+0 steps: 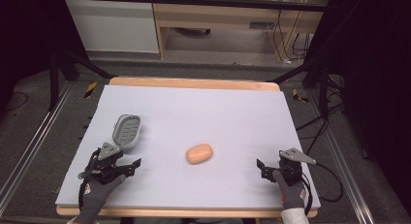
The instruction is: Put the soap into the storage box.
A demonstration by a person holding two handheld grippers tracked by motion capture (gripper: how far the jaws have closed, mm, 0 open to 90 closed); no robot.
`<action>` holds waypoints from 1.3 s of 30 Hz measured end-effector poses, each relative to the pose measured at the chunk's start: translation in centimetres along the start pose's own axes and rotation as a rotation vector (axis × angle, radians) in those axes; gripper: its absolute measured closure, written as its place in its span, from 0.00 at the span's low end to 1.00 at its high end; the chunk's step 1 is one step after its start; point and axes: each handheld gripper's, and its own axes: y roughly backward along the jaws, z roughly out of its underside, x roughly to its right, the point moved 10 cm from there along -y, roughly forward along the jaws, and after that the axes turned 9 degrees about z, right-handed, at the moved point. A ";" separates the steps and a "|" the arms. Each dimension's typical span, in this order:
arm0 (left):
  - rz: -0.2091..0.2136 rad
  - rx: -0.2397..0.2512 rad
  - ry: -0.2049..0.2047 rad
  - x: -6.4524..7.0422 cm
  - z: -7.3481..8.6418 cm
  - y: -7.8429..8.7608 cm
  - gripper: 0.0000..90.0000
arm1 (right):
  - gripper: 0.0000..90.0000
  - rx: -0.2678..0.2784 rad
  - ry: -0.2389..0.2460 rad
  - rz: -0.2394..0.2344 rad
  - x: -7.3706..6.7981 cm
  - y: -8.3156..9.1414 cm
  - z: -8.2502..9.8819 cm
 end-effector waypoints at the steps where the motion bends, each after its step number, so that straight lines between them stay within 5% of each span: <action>1: 0.000 0.006 0.002 0.1 -0.1 0.1 0.26 | 0.06 -0.004 0.000 -0.008 -0.2 0.0 0.0; 19: 0.012 0.022 -0.028 2.2 -0.7 0.1 0.37 | 0.05 -0.015 0.031 -0.012 -0.7 -0.2 0.4; 39: 0.051 0.036 -0.061 4.1 -1.6 -0.1 0.36 | 0.06 -0.036 0.024 0.004 -0.5 -0.3 0.6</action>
